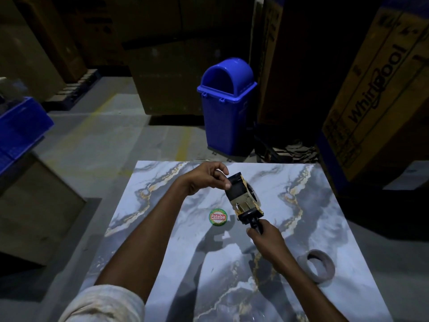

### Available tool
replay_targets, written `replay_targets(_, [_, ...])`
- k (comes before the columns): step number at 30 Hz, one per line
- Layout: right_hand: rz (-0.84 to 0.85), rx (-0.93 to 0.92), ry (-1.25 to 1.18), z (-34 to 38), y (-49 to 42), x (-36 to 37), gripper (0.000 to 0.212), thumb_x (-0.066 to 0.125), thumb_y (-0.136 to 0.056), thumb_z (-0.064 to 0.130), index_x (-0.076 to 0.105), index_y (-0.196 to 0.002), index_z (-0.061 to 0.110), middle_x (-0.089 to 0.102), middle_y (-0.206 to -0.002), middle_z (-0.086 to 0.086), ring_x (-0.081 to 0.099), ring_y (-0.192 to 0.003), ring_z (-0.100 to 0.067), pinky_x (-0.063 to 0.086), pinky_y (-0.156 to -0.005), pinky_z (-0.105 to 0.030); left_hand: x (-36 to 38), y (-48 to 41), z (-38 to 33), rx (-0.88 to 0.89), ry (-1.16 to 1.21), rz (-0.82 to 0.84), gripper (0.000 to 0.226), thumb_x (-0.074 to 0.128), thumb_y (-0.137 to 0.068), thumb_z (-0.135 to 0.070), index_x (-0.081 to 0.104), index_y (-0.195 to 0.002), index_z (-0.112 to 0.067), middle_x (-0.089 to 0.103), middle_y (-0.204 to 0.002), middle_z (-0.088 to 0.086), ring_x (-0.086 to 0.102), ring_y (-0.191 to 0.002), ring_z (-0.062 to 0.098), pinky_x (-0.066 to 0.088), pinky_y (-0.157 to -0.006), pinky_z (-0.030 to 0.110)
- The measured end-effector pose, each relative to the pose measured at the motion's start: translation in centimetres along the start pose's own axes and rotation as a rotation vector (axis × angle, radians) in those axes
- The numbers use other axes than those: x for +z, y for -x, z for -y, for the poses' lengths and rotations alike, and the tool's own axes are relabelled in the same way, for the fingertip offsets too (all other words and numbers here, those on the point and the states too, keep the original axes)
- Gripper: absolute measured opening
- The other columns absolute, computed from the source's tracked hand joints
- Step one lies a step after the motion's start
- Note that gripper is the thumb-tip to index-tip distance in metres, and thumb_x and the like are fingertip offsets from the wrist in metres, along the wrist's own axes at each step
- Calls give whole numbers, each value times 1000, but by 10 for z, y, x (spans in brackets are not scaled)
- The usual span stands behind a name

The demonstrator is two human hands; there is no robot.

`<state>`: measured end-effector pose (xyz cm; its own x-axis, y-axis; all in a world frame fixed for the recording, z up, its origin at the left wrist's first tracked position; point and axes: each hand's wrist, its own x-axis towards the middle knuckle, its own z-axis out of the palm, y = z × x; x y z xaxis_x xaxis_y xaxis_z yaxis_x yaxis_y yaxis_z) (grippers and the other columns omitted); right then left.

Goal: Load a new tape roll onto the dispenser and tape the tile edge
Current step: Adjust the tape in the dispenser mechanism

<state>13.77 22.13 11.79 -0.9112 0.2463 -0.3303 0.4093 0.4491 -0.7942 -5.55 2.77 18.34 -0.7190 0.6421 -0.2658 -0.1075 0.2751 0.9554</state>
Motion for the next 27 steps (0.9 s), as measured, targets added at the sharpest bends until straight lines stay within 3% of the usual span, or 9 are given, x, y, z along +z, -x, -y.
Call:
replay_targets(3, [2,-1,0,-1,3,-2,12,61,-93,25,60,-99,15,65,-88,-7,61,-80,-18,47,-66,-30,-7,-1,3,-83,14,-10,27,81,-81,3,66,-95,-14,79,-87,9,71,-83,18,43,-68,30])
replay_targets(6, [13,-9,14,-4,5,-4,13,63,-91,27,61,-100,17,66,-87,-3,62,-80,-16,48,-68,-31,-13,-2,10,-173,49,-4,28,81,-79,4,68,-94,-15,79,-86,8,70,-83,16,45,-69,28])
replay_targets(9, [42,-26,5,-7,10,-3,10,63,-91,28,61,-97,19,64,-83,-1,60,-76,-14,45,-64,-28,-14,-5,15,-243,132,10,32,82,-70,5,68,-93,-12,78,-82,8,68,-74,14,40,-61,23])
replay_targets(14, [75,-10,-68,-4,17,-4,11,62,-94,22,63,-101,13,61,-78,-3,62,-56,-3,43,-47,-13,-15,-11,22,-341,235,38,26,68,-84,17,68,-93,-8,74,-74,10,67,-62,13,32,-46,19])
replay_targets(18, [93,-15,-97,-4,20,-6,9,63,-94,20,63,-97,12,58,-74,0,57,-50,2,42,-47,-13,-14,-17,23,-403,241,20,24,68,-86,15,68,-91,-9,75,-74,10,51,-61,13,31,-43,17])
replay_targets(22, [132,-8,-106,-5,21,-9,8,64,-91,27,64,-89,20,58,-70,6,54,-63,-10,43,-60,-26,-15,-22,24,-436,186,40,22,68,-88,12,70,-88,-9,75,-73,8,46,-57,11,32,-42,17])
replay_targets(27, [186,1,-174,-4,28,-15,6,65,-91,23,65,-86,19,55,-63,8,51,-60,-11,41,-61,-31,-21,-28,23,-473,132,153,31,60,-94,9,78,-79,-11,69,-69,5,50,-48,6,33,-40,15])
